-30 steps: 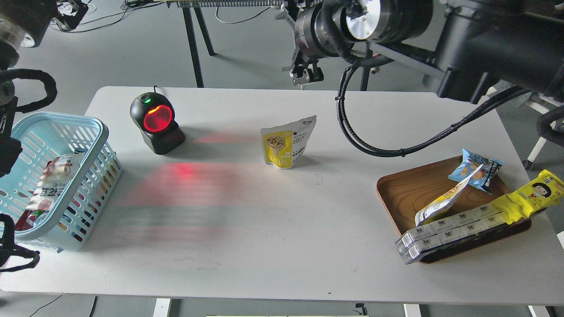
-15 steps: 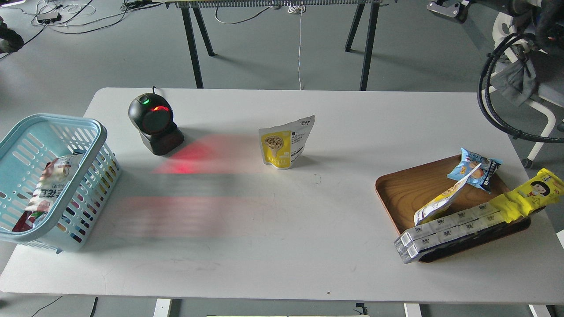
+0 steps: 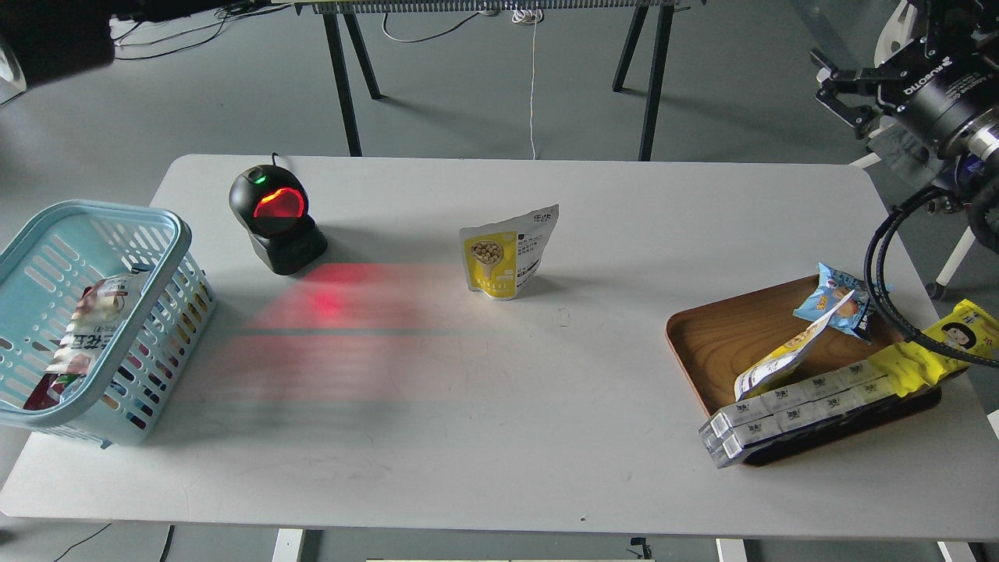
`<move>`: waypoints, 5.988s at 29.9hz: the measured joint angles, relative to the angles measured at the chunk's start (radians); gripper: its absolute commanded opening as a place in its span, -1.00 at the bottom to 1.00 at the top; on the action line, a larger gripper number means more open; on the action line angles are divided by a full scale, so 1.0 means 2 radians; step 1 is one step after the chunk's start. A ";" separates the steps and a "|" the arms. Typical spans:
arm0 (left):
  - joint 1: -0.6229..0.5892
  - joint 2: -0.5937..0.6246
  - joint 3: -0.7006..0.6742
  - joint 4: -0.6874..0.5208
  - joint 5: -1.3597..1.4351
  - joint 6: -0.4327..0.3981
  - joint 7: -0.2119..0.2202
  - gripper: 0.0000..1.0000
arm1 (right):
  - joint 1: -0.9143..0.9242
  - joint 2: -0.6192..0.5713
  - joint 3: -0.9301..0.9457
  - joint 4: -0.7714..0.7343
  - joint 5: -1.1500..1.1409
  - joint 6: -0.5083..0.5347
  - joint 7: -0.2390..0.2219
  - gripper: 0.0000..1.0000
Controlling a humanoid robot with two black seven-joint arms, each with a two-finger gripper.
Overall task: Scan snack and place in basket
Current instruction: 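Reach the left gripper over the scanner to the standing yellow bag, then grasp the yellow bag with the left gripper and lift it, then hold the bag above the scanner and move it toward the basket, then lower the bag into the light-blue basket and release it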
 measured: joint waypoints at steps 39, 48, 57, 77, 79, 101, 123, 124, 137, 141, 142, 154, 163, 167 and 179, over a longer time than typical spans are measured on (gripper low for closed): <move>0.065 -0.407 0.120 0.202 0.476 -0.011 0.003 0.99 | -0.005 0.027 0.001 -0.057 -0.001 0.005 0.001 0.97; 0.073 -0.443 0.119 0.270 0.476 0.015 0.002 0.88 | -0.006 0.041 0.001 -0.057 -0.001 0.005 0.001 0.97; 0.073 -0.460 0.118 0.326 0.476 0.044 0.002 -0.13 | -0.006 0.042 0.001 -0.057 -0.001 0.005 0.001 0.97; 0.074 -0.450 0.119 0.318 0.476 0.064 -0.004 -0.97 | -0.010 0.048 0.002 -0.056 -0.001 0.005 0.001 0.97; 0.074 -0.447 0.119 0.314 0.476 0.069 -0.005 -0.97 | -0.010 0.048 0.002 -0.056 -0.001 0.005 0.001 0.97; 0.066 -0.252 0.048 0.061 0.476 0.026 -0.033 -0.98 | -0.002 0.052 0.005 -0.056 -0.001 0.005 0.001 0.97; 0.146 -0.092 0.050 -0.001 0.476 0.103 -0.028 -0.98 | 0.000 0.068 0.004 -0.055 -0.009 0.005 0.001 0.97; 0.151 -0.092 0.050 0.000 0.476 0.110 -0.027 -0.98 | 0.000 0.068 0.004 -0.055 -0.009 0.005 0.001 0.97; 0.172 -0.091 0.046 0.001 0.476 0.128 -0.024 -0.98 | 0.000 0.071 0.003 -0.055 -0.009 0.005 0.001 0.97; 0.172 -0.091 0.046 0.002 0.476 0.129 -0.024 -0.98 | 0.000 0.072 0.003 -0.055 -0.010 0.005 0.001 0.97; 0.172 -0.091 0.046 0.002 0.476 0.129 -0.024 -0.98 | 0.000 0.072 0.003 -0.055 -0.010 0.005 0.001 0.97; 0.177 -0.090 0.049 0.012 0.476 0.121 -0.002 -0.98 | 0.000 0.072 0.003 -0.055 -0.010 0.005 0.001 0.97; 0.177 -0.077 0.048 0.012 0.476 0.057 0.005 -0.98 | 0.000 0.072 0.004 -0.055 -0.016 0.005 0.001 0.97; 0.174 -0.076 0.046 0.012 0.476 0.039 0.005 -0.98 | 0.000 0.072 0.004 -0.055 -0.016 0.005 0.001 0.97; 0.146 -0.073 0.046 0.010 0.476 0.009 -0.001 -0.98 | 0.000 0.078 0.004 -0.055 -0.016 0.005 0.001 0.97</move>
